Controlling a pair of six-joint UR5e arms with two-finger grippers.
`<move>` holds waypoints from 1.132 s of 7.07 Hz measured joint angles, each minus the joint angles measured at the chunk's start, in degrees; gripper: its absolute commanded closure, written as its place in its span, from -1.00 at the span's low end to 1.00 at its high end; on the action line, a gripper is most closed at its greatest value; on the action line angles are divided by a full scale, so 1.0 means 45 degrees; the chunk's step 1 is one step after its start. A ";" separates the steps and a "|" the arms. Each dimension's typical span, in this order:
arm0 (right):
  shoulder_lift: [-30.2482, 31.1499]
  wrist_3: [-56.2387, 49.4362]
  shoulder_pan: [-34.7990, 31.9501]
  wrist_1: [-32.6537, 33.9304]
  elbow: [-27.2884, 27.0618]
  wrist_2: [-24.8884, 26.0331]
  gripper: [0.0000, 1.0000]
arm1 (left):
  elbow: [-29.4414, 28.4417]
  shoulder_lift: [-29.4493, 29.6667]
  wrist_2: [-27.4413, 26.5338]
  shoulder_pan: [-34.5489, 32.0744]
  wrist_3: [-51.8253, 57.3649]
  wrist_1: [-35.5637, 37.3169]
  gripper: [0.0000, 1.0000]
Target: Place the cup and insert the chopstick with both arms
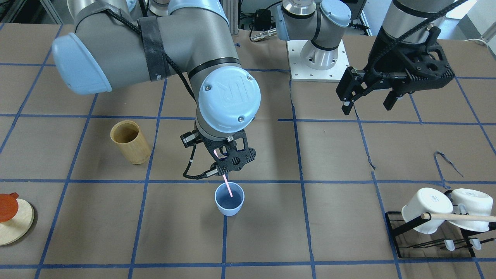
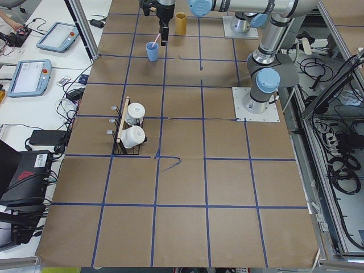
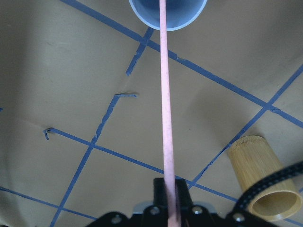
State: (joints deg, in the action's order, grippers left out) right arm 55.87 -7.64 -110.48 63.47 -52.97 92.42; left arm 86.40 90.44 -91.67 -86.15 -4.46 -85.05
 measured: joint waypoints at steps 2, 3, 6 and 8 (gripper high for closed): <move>-0.0034 -0.0086 0.0000 0.0076 -0.0004 -0.0058 -0.60 | -0.0020 0.0032 -0.0014 0.0011 0.0013 0.0058 -1.00; -0.0040 -0.0106 0.0000 0.0123 -0.0002 -0.0068 -0.77 | -0.0031 0.0037 -0.0045 0.0009 0.0014 0.0067 -1.00; 0.0620 -0.0023 0.0130 0.0576 -0.0120 0.0029 -1.00 | -0.0063 0.0062 -0.0085 0.0004 0.0100 0.0067 -1.00; 0.1980 -0.0080 0.0911 0.2288 -0.1178 0.0046 -1.00 | -0.0157 0.0051 -0.0090 0.0010 0.0129 0.0054 -1.00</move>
State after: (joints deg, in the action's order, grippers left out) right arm 64.78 -8.00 -106.38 73.77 -58.27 92.63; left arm 85.69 90.67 -92.07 -86.10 -3.88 -84.80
